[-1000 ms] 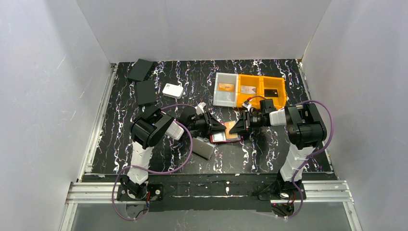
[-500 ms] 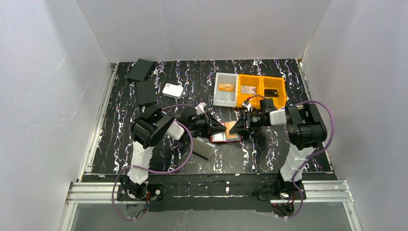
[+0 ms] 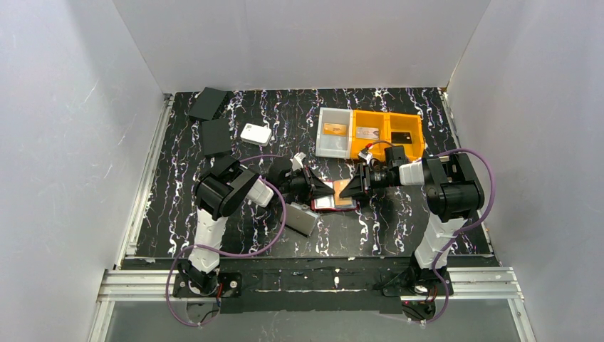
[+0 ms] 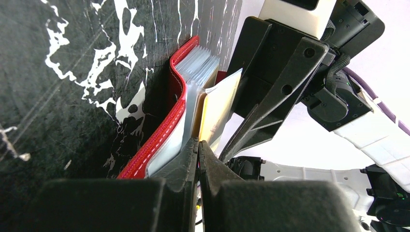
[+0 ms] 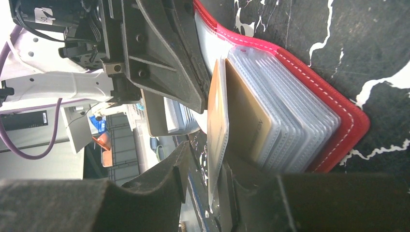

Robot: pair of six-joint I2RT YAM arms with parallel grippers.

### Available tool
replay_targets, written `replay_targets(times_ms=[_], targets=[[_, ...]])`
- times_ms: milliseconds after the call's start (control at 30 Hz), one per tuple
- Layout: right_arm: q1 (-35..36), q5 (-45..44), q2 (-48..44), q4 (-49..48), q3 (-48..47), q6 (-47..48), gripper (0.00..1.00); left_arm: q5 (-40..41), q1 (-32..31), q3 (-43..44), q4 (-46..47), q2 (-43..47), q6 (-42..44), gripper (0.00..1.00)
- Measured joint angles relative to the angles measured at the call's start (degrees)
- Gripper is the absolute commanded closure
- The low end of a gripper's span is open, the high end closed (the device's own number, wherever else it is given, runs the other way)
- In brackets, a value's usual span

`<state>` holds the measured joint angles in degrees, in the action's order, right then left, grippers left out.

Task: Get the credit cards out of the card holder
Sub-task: Remove the credit card from the card holder.

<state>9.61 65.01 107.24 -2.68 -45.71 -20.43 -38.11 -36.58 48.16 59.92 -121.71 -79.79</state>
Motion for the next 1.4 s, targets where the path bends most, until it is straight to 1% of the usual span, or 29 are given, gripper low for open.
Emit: replay_targets(times_ms=[100, 233, 267, 400, 600, 733, 867, 900, 1200, 1233, 1333, 1400], targets=[[0.0, -0.2, 0.0, 0.8, -0.3, 0.2, 0.62, 0.0, 0.0, 0.0, 0.0, 0.0, 0.3, 1.00], [0.0, 0.2, 0.0, 1.7, -0.7, 0.6, 0.51, 0.3, 0.0, 0.0, 0.0, 0.0, 1.2, 1.00], [0.0, 0.5, 0.0, 1.9, -0.8, 0.6, 0.50, 0.5, -0.1, 0.0, -0.1, 0.0, 1.6, 1.00], [0.2, 0.7, -0.6, 2.6, -1.0, 1.2, 0.49, 1.6, -0.1, -0.6, 0.0, 0.0, 3.3, 1.00], [0.2, 0.1, -0.8, 3.1, -1.1, 1.6, 0.52, 2.7, 0.2, -2.5, 0.3, 0.7, 4.6, 1.00], [0.2, -0.8, -1.1, 4.1, -1.2, 2.4, 0.59, 3.1, 0.5, -3.3, 0.3, 1.3, 5.1, 1.00], [0.2, -1.7, -1.1, 4.7, -1.3, 2.9, 0.65, 3.0, 0.6, -3.3, 0.3, 1.4, 5.3, 0.86], [0.2, -2.1, -1.1, 4.9, -1.3, 3.1, 0.66, 3.0, 0.6, -3.3, 0.3, 1.4, 5.3, 0.83], [0.2, -4.4, -2.6, 7.9, -1.4, 5.3, 0.66, 2.6, 0.6, -3.3, 1.1, 1.6, 5.0, 0.71], [0.2, -4.8, -3.0, 8.4, -1.4, 5.7, 0.70, 2.5, 0.6, -3.3, 1.2, 1.6, 5.0, 0.69], [0.1, -6.3, -3.8, 9.5, -1.4, 6.6, 0.85, 2.5, 0.6, -3.3, 1.2, 1.7, 4.9, 0.63], [0.0, -7.6, -3.9, 10.0, -1.4, 7.1, 0.92, 2.5, 0.6, -3.3, 1.2, 1.9, 4.8, 0.56]])
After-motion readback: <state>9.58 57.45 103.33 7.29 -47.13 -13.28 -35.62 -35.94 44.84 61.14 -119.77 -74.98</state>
